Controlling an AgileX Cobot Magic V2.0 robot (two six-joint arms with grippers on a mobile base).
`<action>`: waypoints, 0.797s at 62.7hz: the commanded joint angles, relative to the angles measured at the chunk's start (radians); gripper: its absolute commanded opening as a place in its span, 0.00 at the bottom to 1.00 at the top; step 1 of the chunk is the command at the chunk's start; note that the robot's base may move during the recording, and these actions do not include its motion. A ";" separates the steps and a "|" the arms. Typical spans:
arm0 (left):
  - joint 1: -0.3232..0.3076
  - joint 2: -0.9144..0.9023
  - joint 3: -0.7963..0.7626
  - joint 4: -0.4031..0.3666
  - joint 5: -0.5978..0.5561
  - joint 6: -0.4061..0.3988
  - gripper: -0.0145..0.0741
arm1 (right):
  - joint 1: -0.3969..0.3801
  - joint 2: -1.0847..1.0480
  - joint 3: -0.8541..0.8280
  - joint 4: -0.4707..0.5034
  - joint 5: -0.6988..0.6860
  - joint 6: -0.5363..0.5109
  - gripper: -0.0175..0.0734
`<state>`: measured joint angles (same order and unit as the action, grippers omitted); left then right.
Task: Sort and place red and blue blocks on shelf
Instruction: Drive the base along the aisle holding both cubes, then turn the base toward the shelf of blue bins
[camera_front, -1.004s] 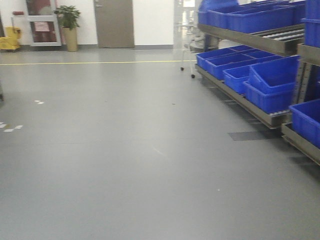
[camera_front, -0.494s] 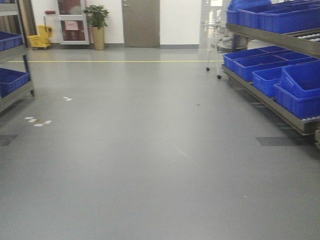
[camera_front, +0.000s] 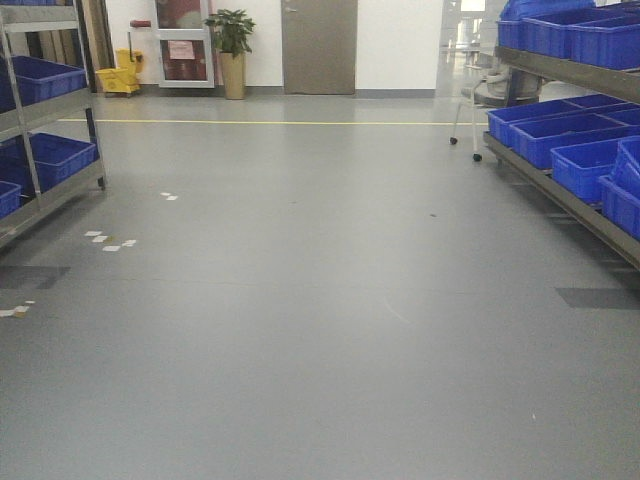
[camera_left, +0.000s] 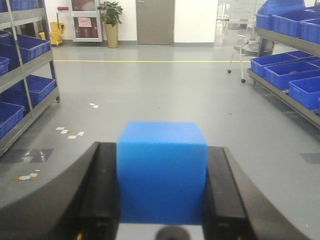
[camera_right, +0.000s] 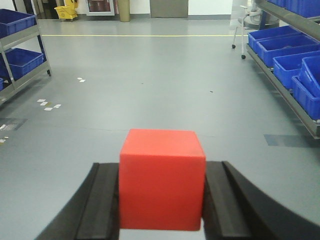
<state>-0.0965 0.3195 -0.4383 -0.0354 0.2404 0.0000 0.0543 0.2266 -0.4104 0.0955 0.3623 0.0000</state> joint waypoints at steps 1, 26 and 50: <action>0.002 0.006 -0.029 -0.002 -0.082 0.000 0.30 | -0.005 0.008 -0.027 0.002 -0.086 0.000 0.25; 0.002 0.006 -0.029 -0.002 -0.082 0.000 0.30 | -0.005 0.008 -0.027 0.002 -0.086 0.000 0.25; 0.002 0.006 -0.029 -0.002 -0.082 0.000 0.30 | -0.005 0.008 -0.027 0.002 -0.086 0.000 0.25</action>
<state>-0.0965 0.3180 -0.4383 -0.0354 0.2409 0.0000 0.0543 0.2266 -0.4104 0.0955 0.3623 0.0000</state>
